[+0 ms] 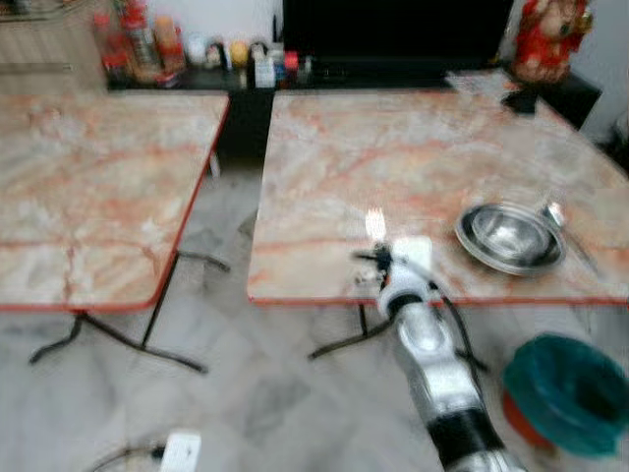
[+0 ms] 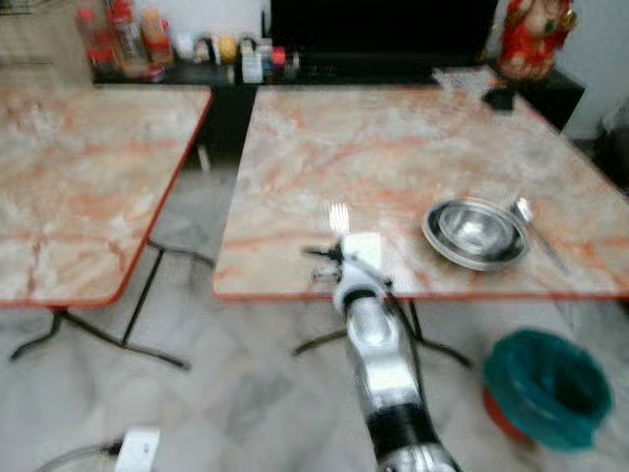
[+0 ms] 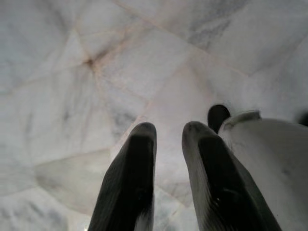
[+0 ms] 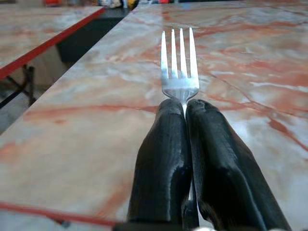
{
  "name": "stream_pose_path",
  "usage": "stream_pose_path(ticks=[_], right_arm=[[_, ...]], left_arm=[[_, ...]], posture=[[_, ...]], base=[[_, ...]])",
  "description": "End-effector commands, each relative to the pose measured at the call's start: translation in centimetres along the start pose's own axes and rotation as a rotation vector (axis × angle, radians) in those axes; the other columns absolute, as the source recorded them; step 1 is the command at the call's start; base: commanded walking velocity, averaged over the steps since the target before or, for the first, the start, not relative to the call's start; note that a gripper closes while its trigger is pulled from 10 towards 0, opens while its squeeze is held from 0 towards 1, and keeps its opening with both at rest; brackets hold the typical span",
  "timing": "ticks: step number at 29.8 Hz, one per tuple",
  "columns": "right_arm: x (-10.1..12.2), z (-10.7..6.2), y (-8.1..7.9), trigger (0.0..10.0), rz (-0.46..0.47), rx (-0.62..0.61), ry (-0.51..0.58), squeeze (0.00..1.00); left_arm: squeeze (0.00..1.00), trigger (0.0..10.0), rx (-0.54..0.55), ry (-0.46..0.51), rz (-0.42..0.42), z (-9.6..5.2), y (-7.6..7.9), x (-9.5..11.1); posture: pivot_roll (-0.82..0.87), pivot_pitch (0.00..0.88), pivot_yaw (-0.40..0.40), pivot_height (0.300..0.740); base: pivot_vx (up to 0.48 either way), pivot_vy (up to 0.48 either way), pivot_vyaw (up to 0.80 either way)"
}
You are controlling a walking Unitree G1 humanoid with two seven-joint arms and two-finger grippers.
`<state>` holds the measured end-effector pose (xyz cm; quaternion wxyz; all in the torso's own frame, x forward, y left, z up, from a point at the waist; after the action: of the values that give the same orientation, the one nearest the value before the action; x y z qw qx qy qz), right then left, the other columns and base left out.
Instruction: Setting the table
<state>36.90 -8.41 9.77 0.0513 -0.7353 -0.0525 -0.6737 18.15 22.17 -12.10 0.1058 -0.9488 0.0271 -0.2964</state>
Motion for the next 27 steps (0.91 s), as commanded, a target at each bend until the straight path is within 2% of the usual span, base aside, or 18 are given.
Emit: stream_pose_path(ticks=[1, 20, 27], right_arm=[[0.9, 0.16, 0.64, 10.0, 0.001, -0.014, 0.029, 0.0], [1.43, 0.35, 0.75, 10.0, 0.02, -0.018, 0.051, 0.0], [1.0, 0.1, 0.86, 10.0, 0.022, -0.024, 0.042, 0.0]], left_arm=[[0.0, 10.0, -0.009, 0.005, 0.01, -0.01, 0.38, 0.08], [0.0, 10.0, -0.022, 0.015, 0.027, 0.07, 0.69, 0.5], [0.0, 10.0, -0.019, 0.013, 0.013, 0.03, 0.69, 0.36]], posture=[[-0.02, 0.043, 0.03, 0.74], [-0.02, 0.023, 0.033, 0.74], [-0.02, 0.03, 0.034, 0.74]], base=[[0.0, -0.398, 0.0], [0.0, -0.394, 0.0], [0.0, -0.041, 0.0]])
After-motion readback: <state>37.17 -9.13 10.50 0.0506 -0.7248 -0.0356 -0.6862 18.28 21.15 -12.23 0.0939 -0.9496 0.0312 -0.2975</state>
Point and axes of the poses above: a point about 5 cm out from each wrist's last joint towards the gripper, its own z axis pointing out of the wrist towards the gripper, its own x axis along the axis of the wrist's last joint, y = z × x, the point moved 4 cm from there along z, pointing out of the wrist towards the gripper
